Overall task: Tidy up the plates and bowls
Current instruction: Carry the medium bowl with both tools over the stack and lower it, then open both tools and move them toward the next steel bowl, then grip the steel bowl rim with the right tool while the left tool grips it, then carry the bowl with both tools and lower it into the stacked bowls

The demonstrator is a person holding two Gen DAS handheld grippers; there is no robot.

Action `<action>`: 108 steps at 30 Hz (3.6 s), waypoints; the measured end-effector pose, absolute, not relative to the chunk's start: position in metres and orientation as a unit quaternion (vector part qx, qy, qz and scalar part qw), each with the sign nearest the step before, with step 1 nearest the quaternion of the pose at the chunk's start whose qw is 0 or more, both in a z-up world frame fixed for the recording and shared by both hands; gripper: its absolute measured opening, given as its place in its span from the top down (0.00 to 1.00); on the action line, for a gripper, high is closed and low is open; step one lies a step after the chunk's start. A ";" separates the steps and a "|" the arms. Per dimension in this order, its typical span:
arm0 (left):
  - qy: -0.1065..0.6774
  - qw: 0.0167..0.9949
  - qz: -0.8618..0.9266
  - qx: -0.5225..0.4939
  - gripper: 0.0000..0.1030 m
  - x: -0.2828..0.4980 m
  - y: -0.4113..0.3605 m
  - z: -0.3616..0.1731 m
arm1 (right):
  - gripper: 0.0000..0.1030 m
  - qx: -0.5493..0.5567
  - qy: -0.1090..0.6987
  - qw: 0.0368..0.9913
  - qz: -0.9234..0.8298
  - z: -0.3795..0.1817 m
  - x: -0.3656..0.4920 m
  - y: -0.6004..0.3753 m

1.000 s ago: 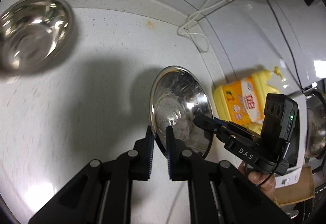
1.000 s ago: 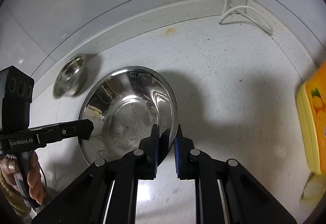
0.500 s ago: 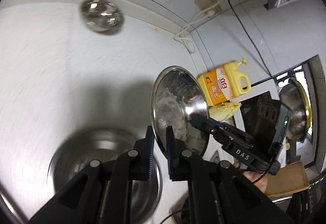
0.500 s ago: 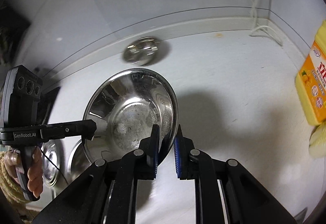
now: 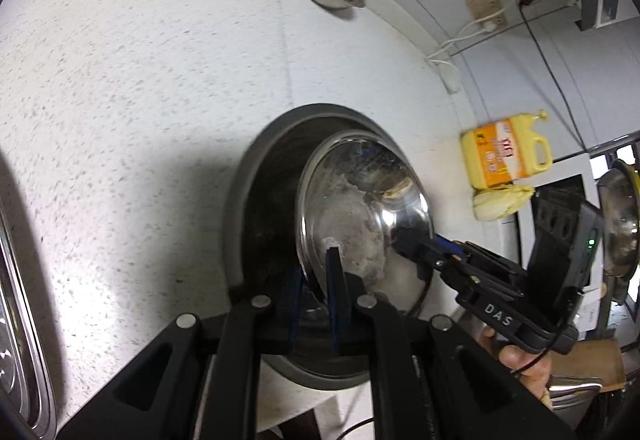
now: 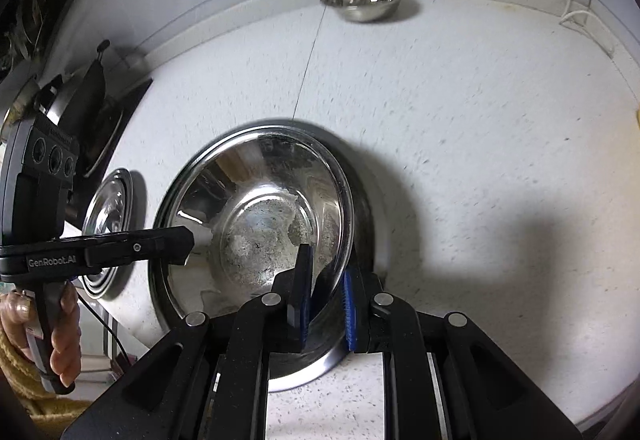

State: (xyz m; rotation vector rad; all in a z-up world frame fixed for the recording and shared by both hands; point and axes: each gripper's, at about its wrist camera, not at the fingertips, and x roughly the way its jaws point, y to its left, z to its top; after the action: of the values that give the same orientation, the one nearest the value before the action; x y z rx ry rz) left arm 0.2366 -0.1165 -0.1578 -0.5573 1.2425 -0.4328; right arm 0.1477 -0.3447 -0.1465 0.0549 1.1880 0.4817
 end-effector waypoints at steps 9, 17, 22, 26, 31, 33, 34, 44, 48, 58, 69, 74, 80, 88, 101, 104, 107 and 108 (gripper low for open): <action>0.559 0.782 -0.186 -0.204 0.91 0.232 -0.122 -0.142 | 0.86 0.015 0.551 0.804 0.224 -0.156 0.142 -0.337; 0.539 0.807 -0.179 -0.164 0.87 0.227 -0.119 -0.120 | 0.68 0.008 0.530 0.819 0.219 -0.140 0.138 -0.345; 0.525 0.820 -0.168 -0.153 0.87 0.222 -0.110 -0.106 | 0.66 -0.001 0.515 0.831 0.211 -0.127 0.137 -0.350; 0.506 0.825 -0.170 -0.184 0.80 0.231 -0.096 -0.092 | 0.60 -0.007 0.505 0.839 0.201 -0.117 0.144 -0.358; 0.494 0.833 -0.162 -0.191 0.66 0.265 -0.087 -0.079 | 0.49 -0.016 0.491 0.850 0.191 -0.108 0.164 -0.372; 0.499 0.832 -0.161 -0.182 0.64 0.286 -0.085 -0.079 | 0.49 -0.028 0.482 0.857 0.181 -0.105 0.178 -0.382; 0.501 0.831 -0.161 -0.182 0.63 0.297 -0.082 -0.081 | 0.49 -0.031 0.479 0.860 0.176 -0.103 0.186 -0.388; 0.501 0.820 -0.146 -0.234 0.60 0.441 -0.061 -0.115 | 0.48 -0.001 0.455 0.889 0.059 -0.121 0.309 -0.473; 0.501 0.812 -0.148 -0.259 0.60 0.495 -0.066 -0.126 | 0.48 0.028 0.462 0.885 0.047 -0.136 0.368 -0.481; 0.529 0.811 -0.154 -0.197 0.60 0.589 -0.100 -0.150 | 0.38 0.146 0.512 0.820 0.211 -0.176 0.472 -0.429; 0.561 0.782 -0.192 -0.191 0.63 0.624 -0.129 -0.167 | 0.46 0.106 0.540 0.791 0.268 -0.193 0.496 -0.371; 0.580 0.760 -0.211 -0.203 0.86 0.622 -0.138 -0.181 | 0.74 0.091 0.555 0.780 0.275 -0.201 0.491 -0.358; 0.583 0.751 -0.219 -0.219 0.90 0.613 -0.142 -0.186 | 0.87 0.041 0.556 0.783 0.275 -0.197 0.473 -0.337; 0.594 0.737 -0.241 -0.212 0.91 0.564 -0.168 -0.183 | 0.88 -0.008 0.553 0.787 0.274 -0.181 0.430 -0.332; 0.605 0.722 -0.265 -0.205 0.93 0.481 -0.209 -0.164 | 0.88 -0.060 0.551 0.793 0.253 -0.149 0.355 -0.360; 0.603 0.723 -0.270 -0.203 0.93 0.461 -0.225 -0.153 | 0.88 -0.071 0.544 0.797 0.251 -0.137 0.333 -0.372; 0.599 0.723 -0.274 -0.210 0.93 0.443 -0.238 -0.143 | 0.88 -0.075 0.538 0.802 0.250 -0.124 0.314 -0.384; 0.597 0.723 -0.275 -0.213 0.93 0.436 -0.240 -0.139 | 0.88 -0.076 0.535 0.803 0.249 -0.121 0.308 -0.384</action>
State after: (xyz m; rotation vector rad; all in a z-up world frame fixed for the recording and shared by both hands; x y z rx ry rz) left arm 0.4356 -0.2395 -0.1390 -0.4707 1.3187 -0.6078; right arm 0.3076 -0.3840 -0.1205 -0.1621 1.1471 0.5344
